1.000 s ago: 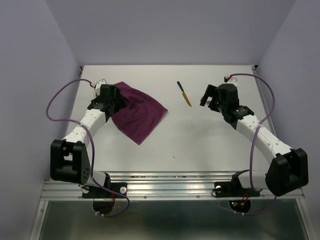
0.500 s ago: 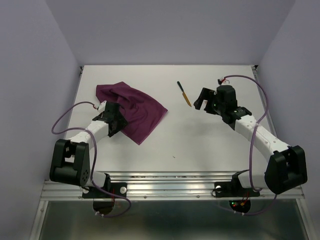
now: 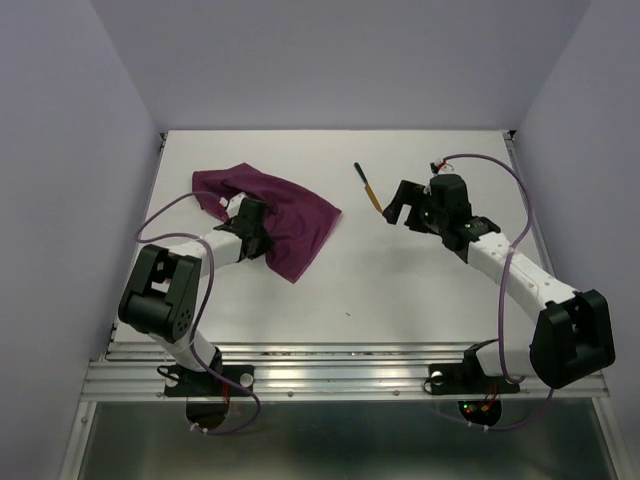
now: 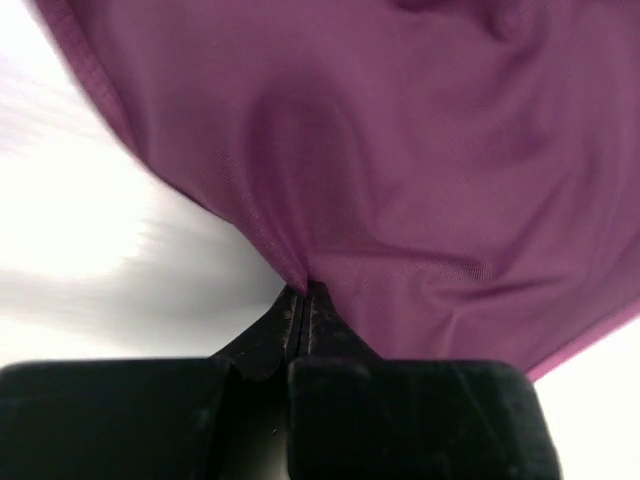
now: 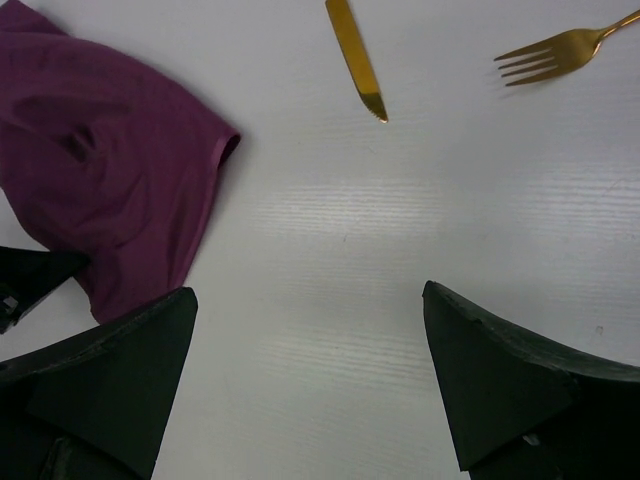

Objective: Fold the napkin into a case and place the utensils inside
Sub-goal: Move the crumpled napkin to the center of the board, then flatten out the crumpled napkin at the center of the board.

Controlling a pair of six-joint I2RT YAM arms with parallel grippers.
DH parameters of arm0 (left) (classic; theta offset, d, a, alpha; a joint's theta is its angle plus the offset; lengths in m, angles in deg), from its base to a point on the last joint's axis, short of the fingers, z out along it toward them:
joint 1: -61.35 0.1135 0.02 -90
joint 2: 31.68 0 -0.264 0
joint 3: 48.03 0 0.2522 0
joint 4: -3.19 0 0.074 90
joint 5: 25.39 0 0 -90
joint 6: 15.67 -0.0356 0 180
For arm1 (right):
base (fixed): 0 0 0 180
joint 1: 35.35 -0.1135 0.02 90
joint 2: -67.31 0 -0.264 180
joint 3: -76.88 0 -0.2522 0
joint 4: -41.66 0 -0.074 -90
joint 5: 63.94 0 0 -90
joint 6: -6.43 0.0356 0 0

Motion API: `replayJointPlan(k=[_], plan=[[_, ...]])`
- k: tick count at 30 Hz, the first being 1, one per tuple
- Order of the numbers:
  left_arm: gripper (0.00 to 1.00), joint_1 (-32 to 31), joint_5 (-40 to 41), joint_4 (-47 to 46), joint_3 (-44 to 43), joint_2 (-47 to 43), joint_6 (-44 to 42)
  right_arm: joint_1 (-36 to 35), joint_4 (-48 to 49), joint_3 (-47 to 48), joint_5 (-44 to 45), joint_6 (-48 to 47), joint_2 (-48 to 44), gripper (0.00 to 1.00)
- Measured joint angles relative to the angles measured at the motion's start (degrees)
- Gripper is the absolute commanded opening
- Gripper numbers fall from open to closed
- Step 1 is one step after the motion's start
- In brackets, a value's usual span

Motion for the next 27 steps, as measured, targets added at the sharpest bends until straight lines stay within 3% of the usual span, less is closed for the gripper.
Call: replayJointPlan(k=[10, 12, 13, 15, 17, 22, 27], plan=[[0.00, -11.6, -6.8, 0.9, -8.4, 6.2, 0.0, -10.0, 0.1, -5.8, 1.4, 4.5, 1.4, 0.96], [0.11, -13.2, -9.0, 1.3, -10.6, 6.3, -0.2, -12.2, 0.1, -6.9, 2.6, 5.6, 1.5, 0.92], [0.26, -13.7, -9.7, 1.6, -11.5, 6.3, -0.4, -12.7, 0.1, -7.2, 2.9, 5.9, 1.6, 0.90], [0.42, -13.9, -10.4, 3.0, -13.2, 6.1, -1.3, -13.3, 0.4, -8.0, 3.9, 6.8, 1.6, 0.86], [0.50, -13.8, -10.2, 5.1, -15.0, 5.5, -2.9, -13.8, 0.9, -8.5, 4.8, 7.3, 2.0, 0.85], [0.53, -12.1, -8.0, 9.7, -17.4, 2.6, -5.6, -15.5, 2.7, -8.6, 6.6, 8.4, 7.0, 0.79], [0.53, -4.4, -7.5, 11.8, -16.8, -1.2, -7.5, -18.0, 3.8, -8.4, 7.5, 8.9, 11.7, 0.73]])
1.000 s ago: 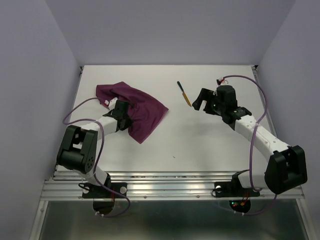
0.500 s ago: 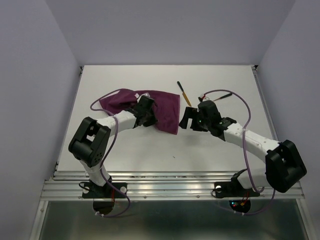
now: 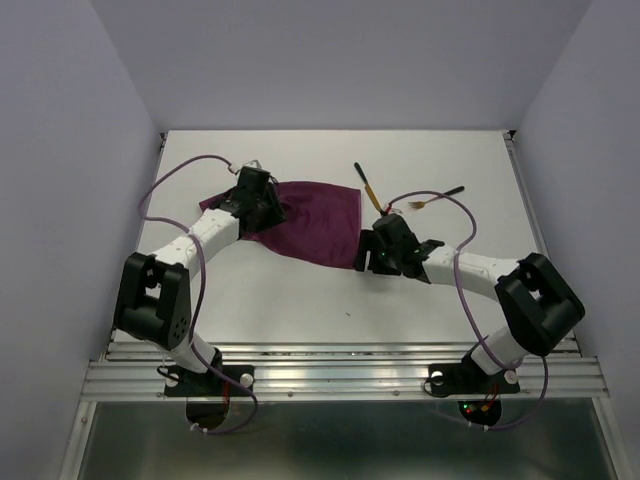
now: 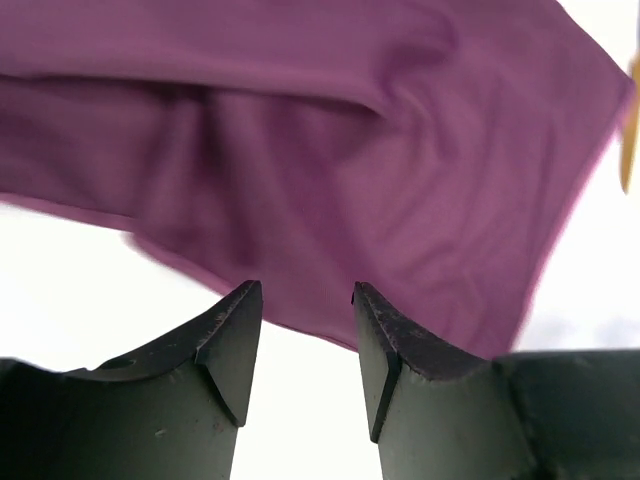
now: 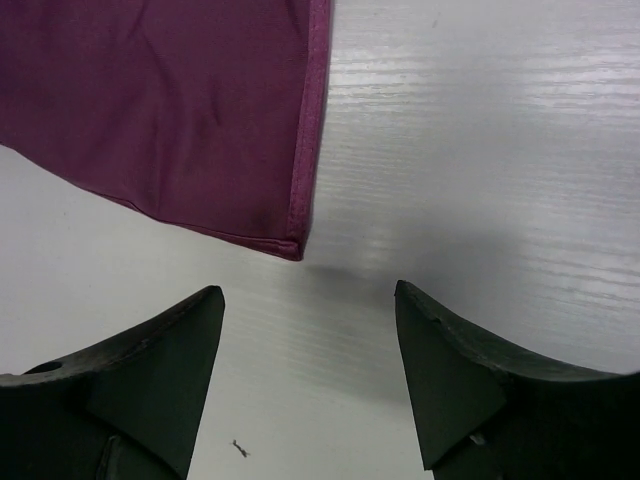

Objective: Fold the napkin into a case and place the utensils inside
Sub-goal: Flatten out the crumpled napkin at the center of the board.

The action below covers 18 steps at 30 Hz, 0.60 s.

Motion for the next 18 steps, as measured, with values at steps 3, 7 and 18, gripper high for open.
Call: replayJointPlan(k=[3, 7, 18], plan=[[0.57, 4.9, 0.9, 0.1, 1.5, -1.6, -0.7, -1.0, 0.5, 1.2, 0.7, -0.1, 2.4, 0.71], [0.66, 8.9, 1.5, -0.2, 4.2, -1.8, -1.2, -2.2, 1.6, 3.8, 1.6, -0.5, 5.9, 0.67], [0.49, 12.2, 0.6, -4.7, 8.6, 4.3, -0.7, -3.7, 3.0, 8.0, 3.5, -1.3, 11.8, 0.25]])
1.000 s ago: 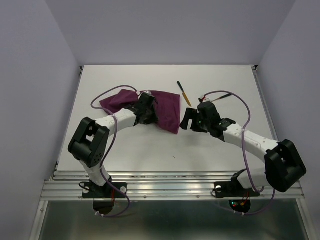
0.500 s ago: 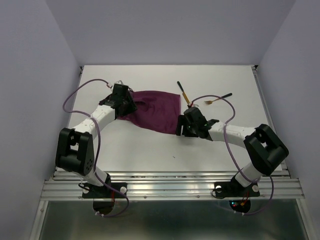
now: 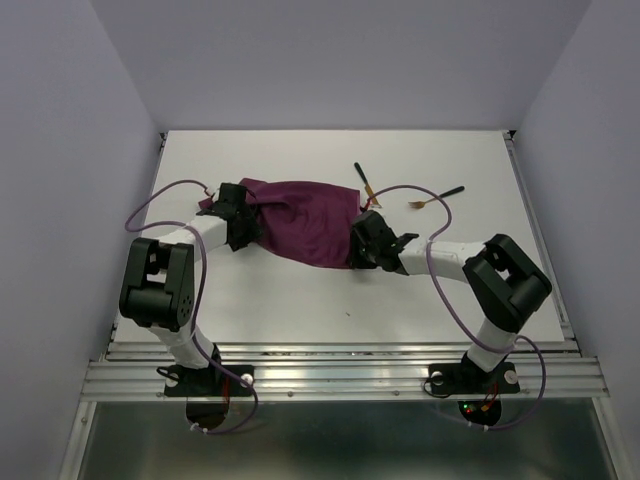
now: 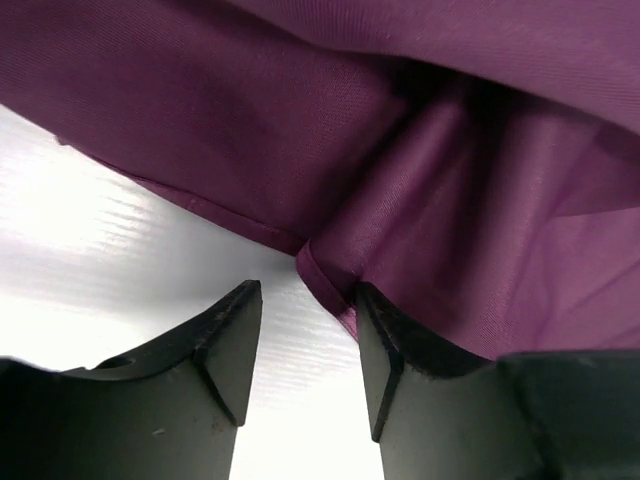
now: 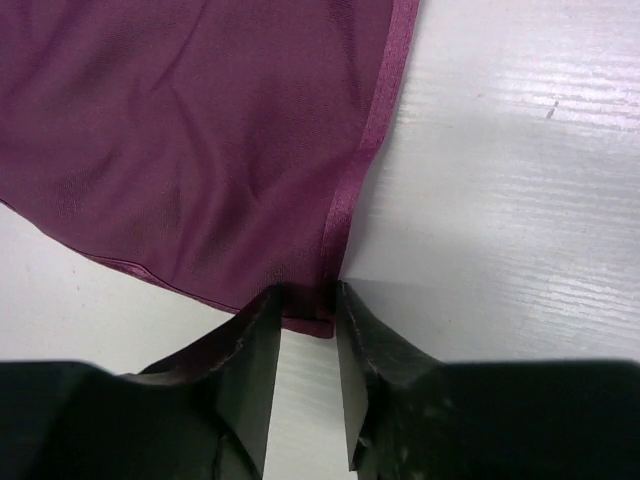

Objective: Fold the napkin into a case and place the utensils inside
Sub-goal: Flatten out the crumpled napkin at the center of the board.

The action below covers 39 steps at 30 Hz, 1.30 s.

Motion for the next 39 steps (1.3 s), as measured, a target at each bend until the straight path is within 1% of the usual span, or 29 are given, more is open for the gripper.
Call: replayJointPlan(k=[2, 3, 4, 5, 6, 7, 9, 10, 15, 18, 20, 21, 24, 26, 27, 28, 31, 33, 35, 36, 37, 38, 39], plan=[[0.43, 0.0, -0.5, -1.2, 0.3, 1.4, 0.3, -0.1, 0.3, 0.4, 0.3, 0.0, 0.4, 0.17], [0.43, 0.0, -0.6, -1.9, 0.4, 1.6, 0.4, -0.1, 0.3, 0.4, 0.4, 0.0, 0.6, 0.14], [0.37, 0.0, -0.7, -2.6, 0.5, 1.7, 0.7, -0.1, 0.4, 0.5, 0.6, 0.3, 0.9, 0.11], [0.35, 0.0, -0.9, -3.2, 0.5, 2.0, 0.8, -0.2, 0.5, 0.6, 0.7, 0.2, 1.0, 0.05], [0.29, 0.0, -0.9, -3.9, 0.5, 2.4, 1.1, -0.2, 0.5, 0.6, 0.9, 0.2, 1.0, 0.01], [0.24, 0.0, -1.0, -4.5, 0.5, 2.6, 1.2, -0.2, 0.5, 0.6, 0.9, 0.2, 1.1, 0.01], [0.12, 0.0, -0.9, -5.3, 0.5, 3.1, 1.7, -0.3, 0.5, 0.6, 1.2, 0.3, 1.2, 0.01], [0.00, 0.0, -0.9, -5.7, 0.5, 3.3, 1.7, -0.3, 0.5, 0.6, 1.3, 0.3, 1.2, 0.01], [0.00, 0.0, -0.6, -5.1, -0.5, 3.8, 1.9, -0.4, 0.3, 0.6, 2.0, 0.4, 1.1, 0.01], [0.00, 0.0, -0.3, -2.3, -2.4, 3.8, 1.2, -0.4, -0.8, 1.2, 3.3, 0.2, 0.7, 0.01], [0.00, 0.0, -0.3, -0.1, -4.6, 3.7, 0.5, -0.3, -3.1, 3.7, 5.2, -0.7, 0.3, 0.01], [0.00, 0.0, -0.2, 1.9, -6.8, 3.6, -0.2, -0.2, -3.7, 4.9, 5.9, -1.4, 0.3, 0.01], [0.00, 0.0, -0.1, 6.4, -15.0, 3.5, -2.5, 0.9, -5.7, 14.3, 8.1, -4.6, 0.3, 0.01], [0.00, 0.0, -0.2, 9.1, -22.8, 3.5, -4.2, 2.7, -6.0, 22.4, 9.2, -6.9, 0.3, 0.01], [0.00, 0.0, -0.2, 11.1, -28.4, 3.5, -5.4, 3.5, -6.3, 26.3, 9.5, -7.9, 0.3, 0.01], [0.00, 0.0, -0.3, 11.6, -31.2, 3.5, -6.1, 4.7, -5.9, 30.1, 9.9, -8.8, 0.3, 0.01], [0.00, 0.0, -1.1, 13.1, -42.4, 2.7, -8.8, 6.8, -4.5, 37.6, 11.4, -10.8, -0.7, 0.01], [0.00, 0.0, -2.8, 13.2, -44.8, -0.3, -10.4, 7.5, -4.2, 38.9, 12.2, -11.7, -3.2, 0.01], [0.00, 0.0, -4.4, 13.7, -44.0, -4.0, -11.5, 7.4, -4.1, 37.3, 12.8, -12.0, -7.4, 0.01], [0.09, 0.0, -5.8, 13.7, -42.2, -6.9, -12.1, 7.3, -4.0, 36.0, 13.0, -11.9, -9.3, 0.01], [0.23, 0.0, -7.2, 13.6, -39.7, -10.1, -12.5, 7.1, -4.1, 33.8, 13.3, -11.8, -11.7, 0.01], [0.40, 0.0, -8.6, 12.6, -36.4, -12.8, -13.0, 7.1, -2.9, 30.1, 13.3, -11.4, -14.9, 0.01], [0.65, 0.0, -10.4, 11.6, -31.3, -16.4, -13.5, 7.1, -2.8, 25.3, 13.3, -10.7, -19.0, 0.01]])
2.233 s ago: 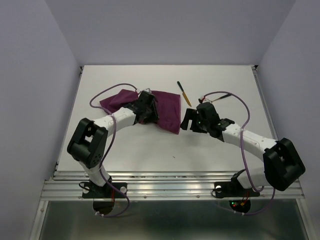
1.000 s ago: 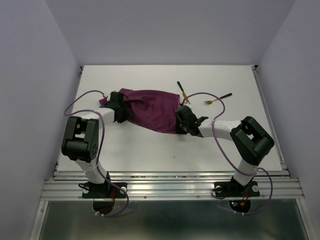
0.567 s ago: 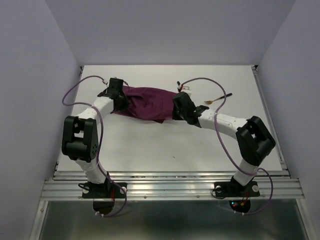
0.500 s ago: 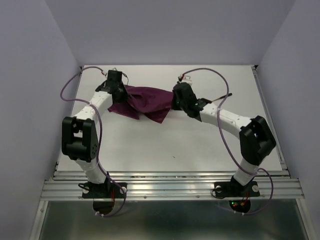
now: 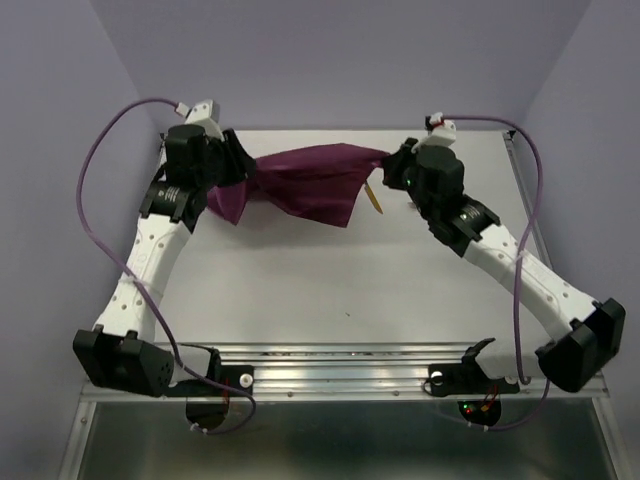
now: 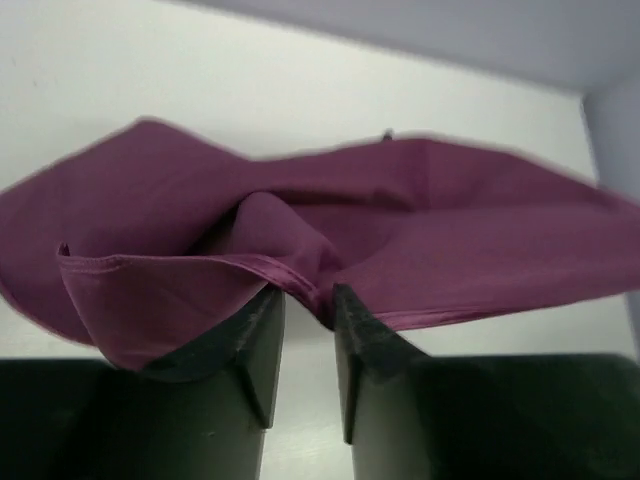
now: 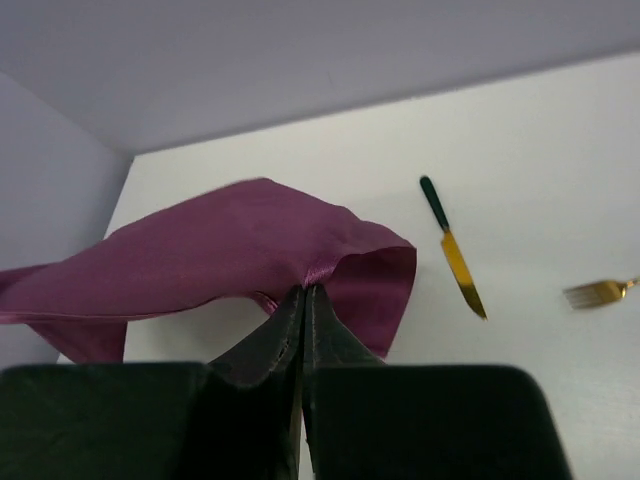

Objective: Fold the napkin into a case and place the utensils inside
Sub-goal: Flatten out the crumpled napkin at the center of the board.

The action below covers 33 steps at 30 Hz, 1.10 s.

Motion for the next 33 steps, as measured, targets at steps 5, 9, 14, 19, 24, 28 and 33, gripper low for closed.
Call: replayJointPlan(k=[5, 9, 14, 19, 24, 28, 33], plan=[[0.77, -0.1, -3.1, 2.9, 17.5, -8.0, -0.2, -0.3, -0.9, -19.7, -0.5, 3.7, -12.7, 0.01], [0.70, -0.1, -0.1, 6.2, 23.4, -6.5, 1.2, -0.3, -4.2, -32.6, -1.1, 7.2, -15.0, 0.01], [0.57, 0.0, 5.0, 7.5, 24.0, -5.2, 5.8, -0.3, -9.0, -40.7, -1.5, 10.2, -14.4, 0.01], [0.50, 0.3, 9.5, 5.9, 28.5, -3.0, 11.6, -0.3, -9.9, -41.2, -1.4, 12.3, -14.2, 0.01], [0.54, 0.4, 11.4, 5.5, 35.8, -1.1, 18.2, -0.3, -9.9, -41.2, -1.4, 12.7, -14.2, 0.01], [0.57, 0.4, 14.0, 5.7, 40.2, -3.0, 24.0, -0.3, -9.9, -41.2, -1.5, 12.7, -13.7, 0.01], [0.59, 0.4, 16.8, 5.4, 41.4, -4.0, 27.8, -0.3, -9.6, -41.2, -1.9, 12.9, -12.3, 0.01]])
